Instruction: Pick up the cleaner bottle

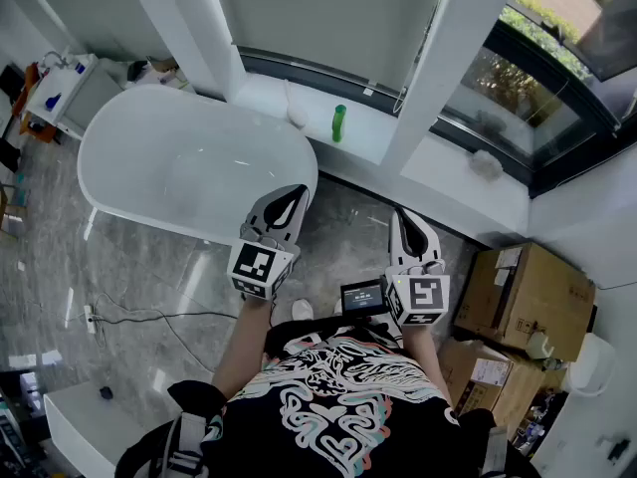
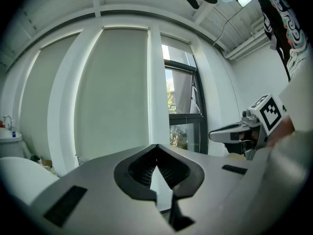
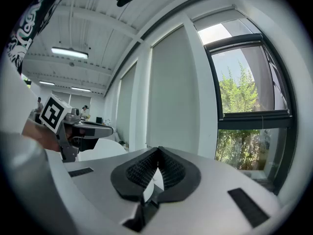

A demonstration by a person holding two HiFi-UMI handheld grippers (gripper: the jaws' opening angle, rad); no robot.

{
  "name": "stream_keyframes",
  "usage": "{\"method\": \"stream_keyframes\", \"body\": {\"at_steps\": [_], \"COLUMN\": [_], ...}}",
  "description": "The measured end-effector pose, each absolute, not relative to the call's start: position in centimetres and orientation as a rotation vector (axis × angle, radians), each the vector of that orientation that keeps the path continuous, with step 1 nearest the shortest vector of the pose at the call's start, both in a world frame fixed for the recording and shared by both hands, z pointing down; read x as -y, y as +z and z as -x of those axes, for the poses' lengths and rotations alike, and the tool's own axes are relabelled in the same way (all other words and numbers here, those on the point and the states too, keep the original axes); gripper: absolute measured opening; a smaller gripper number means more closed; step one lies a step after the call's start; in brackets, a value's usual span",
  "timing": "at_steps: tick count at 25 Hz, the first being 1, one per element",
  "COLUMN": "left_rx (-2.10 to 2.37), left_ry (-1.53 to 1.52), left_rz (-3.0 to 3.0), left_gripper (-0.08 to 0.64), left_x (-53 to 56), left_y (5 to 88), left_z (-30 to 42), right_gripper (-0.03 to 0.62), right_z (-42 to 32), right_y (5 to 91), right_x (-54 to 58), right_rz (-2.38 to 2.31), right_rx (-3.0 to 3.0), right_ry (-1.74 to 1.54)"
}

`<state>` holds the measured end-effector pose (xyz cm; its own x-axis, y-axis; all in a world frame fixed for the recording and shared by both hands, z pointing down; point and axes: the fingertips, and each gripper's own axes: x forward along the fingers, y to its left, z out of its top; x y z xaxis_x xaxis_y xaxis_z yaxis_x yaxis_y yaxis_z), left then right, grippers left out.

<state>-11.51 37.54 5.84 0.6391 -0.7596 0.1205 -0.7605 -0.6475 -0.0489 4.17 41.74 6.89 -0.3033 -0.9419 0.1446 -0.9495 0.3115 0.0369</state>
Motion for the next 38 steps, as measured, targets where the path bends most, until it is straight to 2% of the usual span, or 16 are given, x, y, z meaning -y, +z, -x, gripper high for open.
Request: {"method": "stream_keyframes", "body": {"at_steps": [24, 38], "left_rx": [1.476, 1.416], "left_ry": [0.244, 0.216], "left_rz": [-2.738, -2.709], "left_gripper": [0.015, 0.015], "left_x": [-36.3, -26.6], "left_y": [6.9, 9.7], "left_z": [8.2, 6.9], "right_gripper": [0.028, 0.028], "right_z": [-9.3, -8.7], "right_y": [7.7, 10.0], "right_x": [-40.6, -32.3], "right_rz": [-1.760, -1.706], "right_rx": [2.492, 2.458], "right_ry": [0.138, 0.167]}}
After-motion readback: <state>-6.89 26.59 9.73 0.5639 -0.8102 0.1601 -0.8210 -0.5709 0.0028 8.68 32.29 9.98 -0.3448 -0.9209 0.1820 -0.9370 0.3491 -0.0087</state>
